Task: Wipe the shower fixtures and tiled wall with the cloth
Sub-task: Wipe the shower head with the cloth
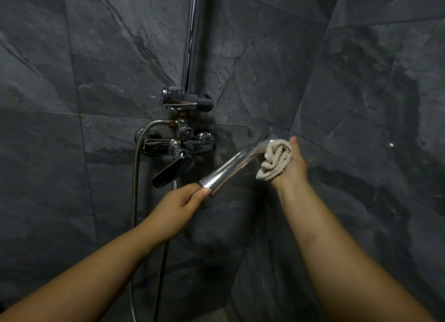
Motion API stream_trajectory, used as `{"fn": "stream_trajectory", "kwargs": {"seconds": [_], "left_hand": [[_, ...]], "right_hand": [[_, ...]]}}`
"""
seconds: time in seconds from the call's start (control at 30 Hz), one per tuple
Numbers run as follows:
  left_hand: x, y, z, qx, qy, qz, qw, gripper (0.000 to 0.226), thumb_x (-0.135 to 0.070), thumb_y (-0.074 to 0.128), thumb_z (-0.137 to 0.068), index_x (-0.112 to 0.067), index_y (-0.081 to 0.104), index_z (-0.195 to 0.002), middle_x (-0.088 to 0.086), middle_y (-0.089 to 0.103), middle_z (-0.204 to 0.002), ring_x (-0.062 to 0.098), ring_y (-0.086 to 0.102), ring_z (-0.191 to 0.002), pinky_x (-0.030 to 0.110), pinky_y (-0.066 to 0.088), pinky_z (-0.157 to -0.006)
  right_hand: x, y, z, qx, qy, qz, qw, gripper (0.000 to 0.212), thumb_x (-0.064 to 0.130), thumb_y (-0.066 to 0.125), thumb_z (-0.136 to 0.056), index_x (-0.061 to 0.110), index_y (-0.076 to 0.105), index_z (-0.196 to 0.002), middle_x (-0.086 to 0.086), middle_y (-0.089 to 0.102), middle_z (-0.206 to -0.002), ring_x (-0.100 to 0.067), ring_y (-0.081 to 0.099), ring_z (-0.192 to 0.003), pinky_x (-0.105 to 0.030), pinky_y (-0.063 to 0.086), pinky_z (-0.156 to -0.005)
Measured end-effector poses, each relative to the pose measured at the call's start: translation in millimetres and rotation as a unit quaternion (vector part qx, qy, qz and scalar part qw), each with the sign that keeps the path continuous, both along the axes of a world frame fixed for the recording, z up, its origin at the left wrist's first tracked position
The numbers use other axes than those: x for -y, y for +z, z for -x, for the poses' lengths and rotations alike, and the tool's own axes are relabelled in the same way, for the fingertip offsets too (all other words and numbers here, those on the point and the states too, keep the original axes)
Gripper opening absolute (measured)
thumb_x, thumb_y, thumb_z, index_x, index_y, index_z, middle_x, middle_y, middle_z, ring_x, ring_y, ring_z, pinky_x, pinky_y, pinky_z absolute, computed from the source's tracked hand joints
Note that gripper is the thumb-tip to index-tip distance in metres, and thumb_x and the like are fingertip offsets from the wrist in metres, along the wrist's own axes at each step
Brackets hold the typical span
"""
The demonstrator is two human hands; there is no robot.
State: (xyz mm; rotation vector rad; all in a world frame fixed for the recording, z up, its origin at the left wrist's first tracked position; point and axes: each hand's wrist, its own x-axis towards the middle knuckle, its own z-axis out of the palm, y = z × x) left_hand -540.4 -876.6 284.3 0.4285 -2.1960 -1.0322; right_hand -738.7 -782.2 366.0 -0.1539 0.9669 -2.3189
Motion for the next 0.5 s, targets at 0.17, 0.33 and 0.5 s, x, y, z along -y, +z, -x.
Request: {"fn": "stream_trajectory", "kwargs": {"seconds": [0.17, 0.33, 0.5], "left_hand": [[-11.4, 6.1, 13.5, 0.034, 0.002, -0.04, 0.999, 0.036, -0.03, 0.044, -0.096, -0.022, 0.043, -0.061, -0.008, 0.044, -0.053, -0.002, 0.043, -0.045, 0.018, 0.033, -0.053], [-11.2, 13.0, 17.8, 0.054, -0.01, -0.075, 0.996, 0.033, -0.033, 0.04, -0.097, -0.021, 0.05, -0.068, -0.007, 0.048, -0.057, -0.003, 0.043, -0.041, 0.015, 0.033, -0.049], [-18.4, 12.3, 14.7, 0.046, -0.07, -0.215, 0.973, 0.037, -0.037, 0.035, -0.098, -0.017, 0.048, -0.069, -0.008, 0.041, -0.041, 0.003, 0.03, -0.034, 0.017, 0.024, -0.039]], "right_hand": [[8.8, -16.7, -32.5, -0.036, 0.062, -0.057, 0.996, 0.047, 0.054, 0.048, -0.09, 0.011, 0.058, -0.073, -0.002, 0.059, -0.067, -0.011, 0.059, -0.053, -0.018, 0.046, -0.048], [17.2, -41.1, -65.5, -0.157, 0.066, -0.146, 0.974, 0.04, 0.044, 0.057, -0.088, 0.006, 0.065, -0.093, -0.006, 0.073, -0.074, -0.015, 0.071, -0.07, -0.026, 0.053, -0.062], [9.6, -36.8, -52.4, -0.119, 0.054, -0.11, 0.985, 0.044, 0.044, 0.065, -0.078, 0.002, 0.064, -0.09, -0.011, 0.071, -0.08, -0.014, 0.07, -0.066, -0.021, 0.054, -0.056]]}}
